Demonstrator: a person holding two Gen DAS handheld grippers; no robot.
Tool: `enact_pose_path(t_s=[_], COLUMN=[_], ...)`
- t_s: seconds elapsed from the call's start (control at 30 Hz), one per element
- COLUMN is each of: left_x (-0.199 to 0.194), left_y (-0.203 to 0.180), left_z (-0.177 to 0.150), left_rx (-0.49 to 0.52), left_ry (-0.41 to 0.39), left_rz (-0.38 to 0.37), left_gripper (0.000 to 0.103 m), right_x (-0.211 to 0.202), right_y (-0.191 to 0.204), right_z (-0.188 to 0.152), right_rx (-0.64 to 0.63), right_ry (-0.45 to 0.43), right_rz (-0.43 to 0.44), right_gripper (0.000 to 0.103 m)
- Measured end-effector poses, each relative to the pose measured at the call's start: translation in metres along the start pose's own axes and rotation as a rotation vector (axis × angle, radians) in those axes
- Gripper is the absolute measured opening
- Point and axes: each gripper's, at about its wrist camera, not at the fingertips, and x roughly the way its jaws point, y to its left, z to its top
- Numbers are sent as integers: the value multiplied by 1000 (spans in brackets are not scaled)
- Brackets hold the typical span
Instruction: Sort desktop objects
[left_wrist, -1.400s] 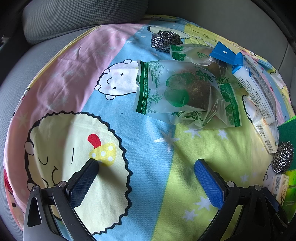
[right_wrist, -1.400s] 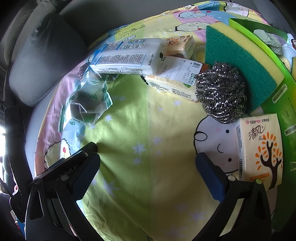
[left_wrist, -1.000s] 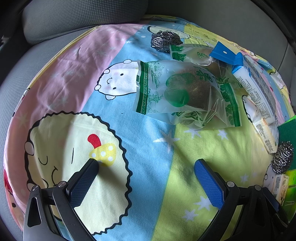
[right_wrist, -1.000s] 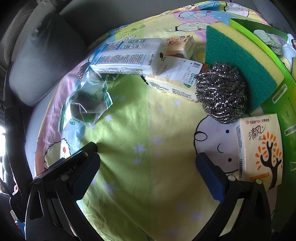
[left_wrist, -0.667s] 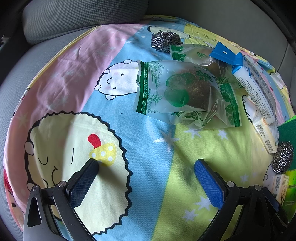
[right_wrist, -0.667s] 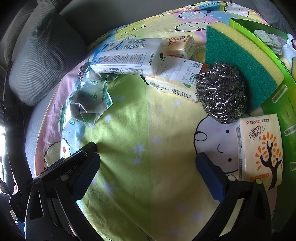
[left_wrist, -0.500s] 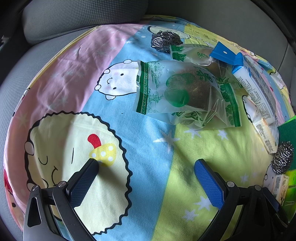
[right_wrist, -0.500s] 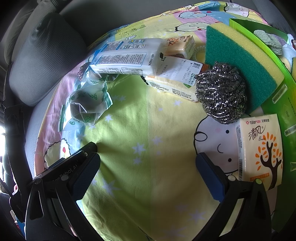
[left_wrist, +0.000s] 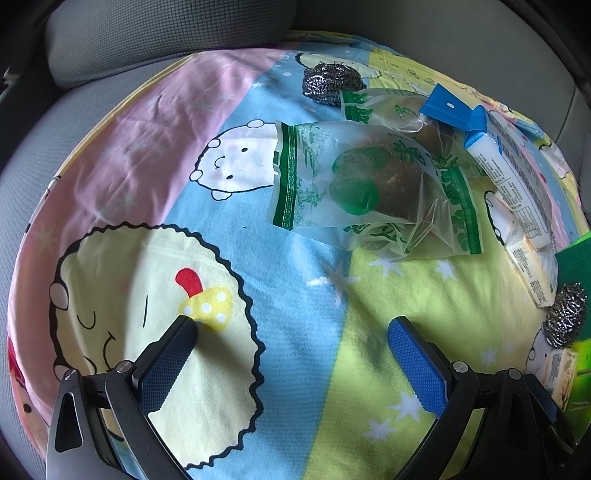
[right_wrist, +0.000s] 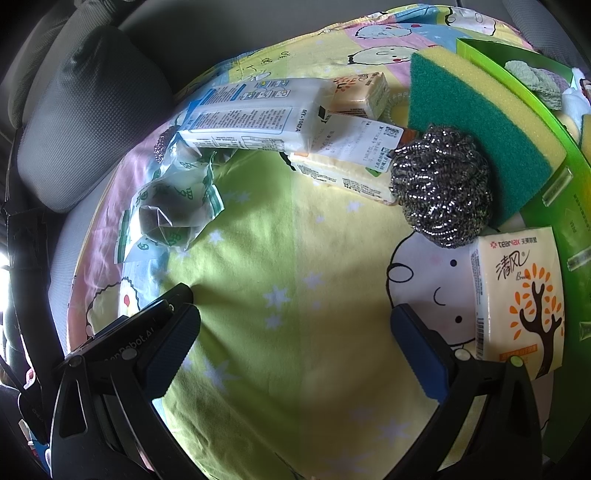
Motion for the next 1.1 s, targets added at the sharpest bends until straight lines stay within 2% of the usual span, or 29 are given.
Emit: enact_pose_path(t_s=[0.33,0.63,0.73,0.97,1.1], left_x=[3,2,-7,-5,-5], left_y=[0,4,4,-2,-3], left_z=[4,0,-13,-16,-15], left_rx=[-7,-16,-35,-48,-42], left_ry=[-11,-37,-50,-71,-75], left_rz=[0,-2,3,16,19], left_gripper=[103,103,103,103,103], right_x=[4,5,6,4,6], right_y=[0,-1,-1,-4,-2], right_z=[3,3,3,3,4], right_rx=[4,-2,4,30,3], right_ry=[2,7,9,5,13], right_rz=[-3,-6,-7,12,9], right_gripper=[103,103,103,103,103])
